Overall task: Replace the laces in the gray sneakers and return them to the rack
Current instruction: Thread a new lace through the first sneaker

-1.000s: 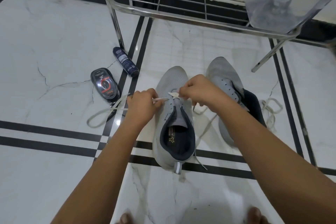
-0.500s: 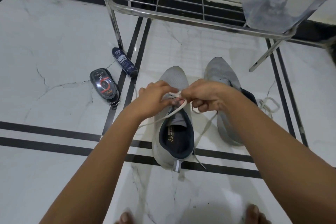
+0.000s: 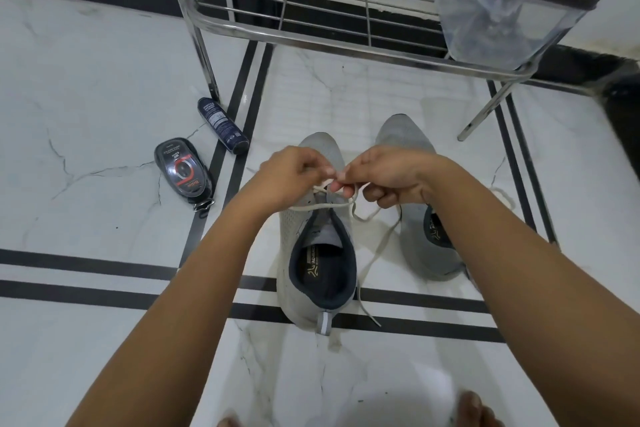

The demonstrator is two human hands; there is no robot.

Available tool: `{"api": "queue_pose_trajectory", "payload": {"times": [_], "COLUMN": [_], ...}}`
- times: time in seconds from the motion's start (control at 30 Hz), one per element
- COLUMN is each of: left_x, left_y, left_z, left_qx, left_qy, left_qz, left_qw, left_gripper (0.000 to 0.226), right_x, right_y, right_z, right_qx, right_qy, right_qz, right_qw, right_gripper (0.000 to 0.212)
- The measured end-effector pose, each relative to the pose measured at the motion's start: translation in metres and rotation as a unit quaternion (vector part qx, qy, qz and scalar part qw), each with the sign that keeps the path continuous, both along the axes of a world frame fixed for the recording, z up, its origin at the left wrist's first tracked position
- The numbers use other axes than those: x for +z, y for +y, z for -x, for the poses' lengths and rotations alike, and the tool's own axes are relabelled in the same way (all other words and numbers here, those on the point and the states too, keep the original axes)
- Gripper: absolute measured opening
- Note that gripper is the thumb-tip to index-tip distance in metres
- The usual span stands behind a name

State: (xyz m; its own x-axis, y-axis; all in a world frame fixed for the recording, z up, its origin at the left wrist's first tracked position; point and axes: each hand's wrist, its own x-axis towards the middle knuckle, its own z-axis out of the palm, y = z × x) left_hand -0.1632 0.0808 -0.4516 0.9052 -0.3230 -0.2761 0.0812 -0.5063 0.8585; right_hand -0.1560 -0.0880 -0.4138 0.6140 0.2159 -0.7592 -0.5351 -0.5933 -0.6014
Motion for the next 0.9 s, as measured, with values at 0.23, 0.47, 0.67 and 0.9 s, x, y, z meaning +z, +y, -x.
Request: {"api": "queue_pose_trajectory", "payload": {"times": [0.23, 0.47, 0.67, 0.9], "left_x": [-0.018, 0.001, -0.014, -0.001], "left_y": [0.037, 0.015, 0.055, 0.01], "left_z": [-0.005, -0.004, -0.006, 0.007], "left_qx": [0.199, 0.028, 0.142, -0.004], "left_qy": [-0.091, -0.08, -0.109, -0.046], "left_qz": [-0.179, -0.117, -0.312, -0.012], "left_qw": [0.959, 0.99, 0.933, 0.999], "left_gripper": [0.024, 0.012, 0.025, 0.019], "right_x": [0.003, 0.003, -0.001, -0.006], "right_y": [-0.01, 0.002, -0.01, 0.012], "right_z": [-0.001, -0.003, 0.0, 0.0], "right_qx": [0.012, 0.048, 0.057, -0.007], "right_qy": [-0.017, -0.035, -0.04, -0.09], "right_qz": [0.054, 0.028, 0.072, 0.026], "right_qw": [0.998, 0.998, 0.995, 0.996], "right_gripper": [0.026, 0.024, 0.022, 0.017]}}
